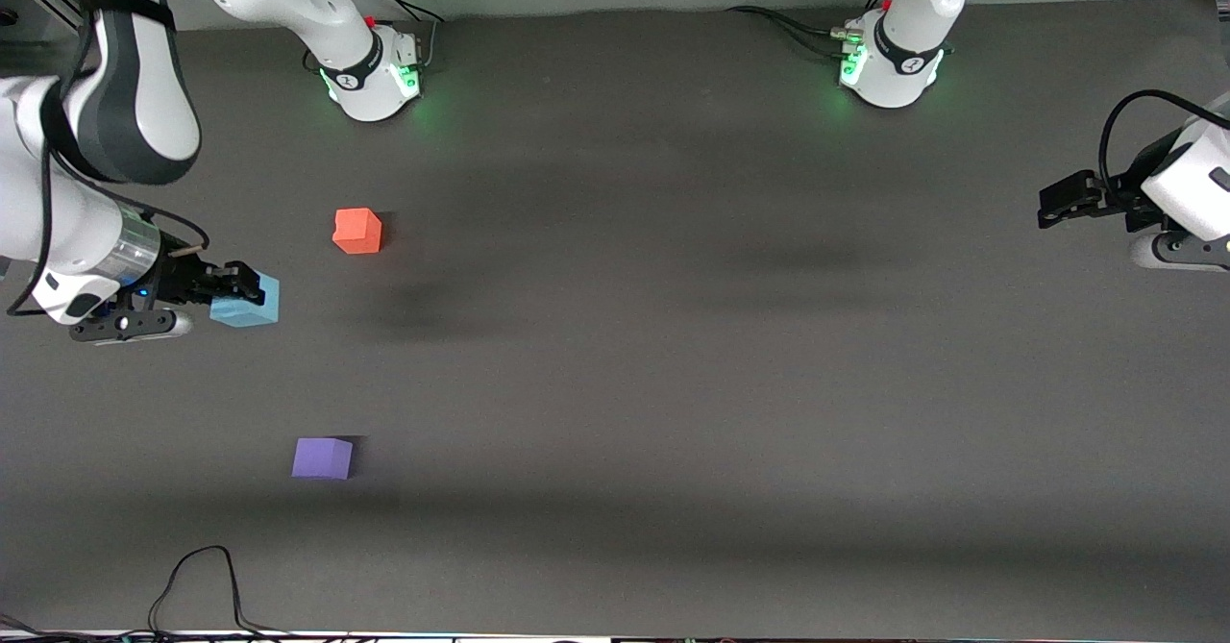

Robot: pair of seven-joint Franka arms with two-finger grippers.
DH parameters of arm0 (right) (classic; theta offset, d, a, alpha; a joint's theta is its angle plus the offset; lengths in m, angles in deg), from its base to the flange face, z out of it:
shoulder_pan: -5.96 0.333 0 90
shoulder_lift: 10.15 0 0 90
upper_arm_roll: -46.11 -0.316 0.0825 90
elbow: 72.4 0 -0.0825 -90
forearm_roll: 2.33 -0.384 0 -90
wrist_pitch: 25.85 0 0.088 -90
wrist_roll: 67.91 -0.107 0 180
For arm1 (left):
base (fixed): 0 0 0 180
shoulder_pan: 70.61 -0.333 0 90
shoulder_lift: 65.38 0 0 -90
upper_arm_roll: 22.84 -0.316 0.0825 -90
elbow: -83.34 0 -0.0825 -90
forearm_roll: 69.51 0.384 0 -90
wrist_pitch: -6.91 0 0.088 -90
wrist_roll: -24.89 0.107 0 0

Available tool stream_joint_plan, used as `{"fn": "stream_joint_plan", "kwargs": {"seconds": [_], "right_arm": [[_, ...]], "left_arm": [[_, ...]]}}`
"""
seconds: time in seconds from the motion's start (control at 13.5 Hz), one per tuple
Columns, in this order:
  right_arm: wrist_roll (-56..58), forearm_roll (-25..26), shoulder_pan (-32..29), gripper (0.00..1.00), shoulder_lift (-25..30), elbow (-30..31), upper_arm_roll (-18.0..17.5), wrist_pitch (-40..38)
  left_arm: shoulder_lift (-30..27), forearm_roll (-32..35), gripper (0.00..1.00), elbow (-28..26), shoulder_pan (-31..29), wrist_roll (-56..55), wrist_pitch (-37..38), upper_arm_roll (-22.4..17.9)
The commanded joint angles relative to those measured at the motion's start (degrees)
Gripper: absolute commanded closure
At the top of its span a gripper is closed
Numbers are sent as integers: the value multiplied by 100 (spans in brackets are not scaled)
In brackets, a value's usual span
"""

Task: Place blue block between orange and purple blocks
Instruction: 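Carry the blue cube with the right gripper toward the orange cube, then set the blue cube between orange and purple cubes, open right gripper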

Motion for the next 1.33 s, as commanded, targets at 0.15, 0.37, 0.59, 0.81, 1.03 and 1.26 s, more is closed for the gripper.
{"fn": "stream_joint_plan", "kwargs": {"seconds": [0.15,0.37,0.59,0.81,1.03,1.26], "right_arm": [[633,-1037,184,57,-1103,854,-99,1760],[1897,-2600,192,57,-1869,836,-222,2129],[2560,-3492,201,57,-2318,792,-231,2139],[2561,-3519,193,57,-2416,766,-240,2165],[2561,-3729,193,57,-2512,757,-345,2236],[2561,-3757,193,40,-2548,748,-354,2236]], "left_arm": [[-22,77,0,-10,51,249,-61,-28],[-22,77,0,-27,59,249,-88,-28],[-13,33,0,-45,59,249,-79,-28],[-5,-20,0,-45,51,241,-88,-28],[-5,-20,0,-45,59,240,-158,-28],[-5,-20,0,-54,59,241,-158,-28]]}}
